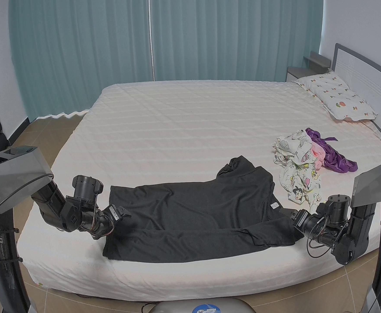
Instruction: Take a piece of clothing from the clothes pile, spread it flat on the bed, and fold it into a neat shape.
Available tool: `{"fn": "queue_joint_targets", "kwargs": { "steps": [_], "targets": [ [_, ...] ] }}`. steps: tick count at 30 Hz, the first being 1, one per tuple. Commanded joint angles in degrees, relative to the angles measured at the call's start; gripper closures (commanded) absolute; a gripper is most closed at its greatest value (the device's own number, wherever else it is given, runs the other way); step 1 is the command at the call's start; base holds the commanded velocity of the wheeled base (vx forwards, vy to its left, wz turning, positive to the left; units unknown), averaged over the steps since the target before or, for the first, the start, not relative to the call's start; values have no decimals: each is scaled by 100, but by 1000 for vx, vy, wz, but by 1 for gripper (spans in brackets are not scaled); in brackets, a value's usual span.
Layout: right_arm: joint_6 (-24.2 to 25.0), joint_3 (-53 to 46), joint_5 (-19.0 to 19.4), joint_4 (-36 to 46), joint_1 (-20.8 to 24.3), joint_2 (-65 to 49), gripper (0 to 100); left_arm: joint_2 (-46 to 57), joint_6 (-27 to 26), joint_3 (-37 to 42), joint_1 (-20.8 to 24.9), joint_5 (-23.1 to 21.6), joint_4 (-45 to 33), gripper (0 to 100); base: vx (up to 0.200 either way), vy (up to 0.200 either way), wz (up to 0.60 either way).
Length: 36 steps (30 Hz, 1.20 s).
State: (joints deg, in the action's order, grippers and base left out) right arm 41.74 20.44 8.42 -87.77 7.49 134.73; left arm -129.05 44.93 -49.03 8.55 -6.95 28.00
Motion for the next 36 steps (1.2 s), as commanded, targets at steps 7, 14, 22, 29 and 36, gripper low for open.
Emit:
{"fn": "queue_joint_targets", "kwargs": {
  "steps": [7,14,22,29,36],
  "targets": [
    [1,267,-7,41,-19,326,0,-103,24,192,165,651,-5,100,0,0,0],
    [-105,566,10,542,-72,291,0,-6,59,324,103,730,4,100,0,0,0],
    [-157,953,265,955,-160,291,0,91,77,271,-195,695,4,100,0,0,0],
    [-193,1093,274,1034,-160,335,0,240,147,289,-354,106,4,0,0,0,0],
    [-193,1164,335,1034,-107,343,0,407,428,236,-389,-870,12,0,0,0,0]
  ]
}}
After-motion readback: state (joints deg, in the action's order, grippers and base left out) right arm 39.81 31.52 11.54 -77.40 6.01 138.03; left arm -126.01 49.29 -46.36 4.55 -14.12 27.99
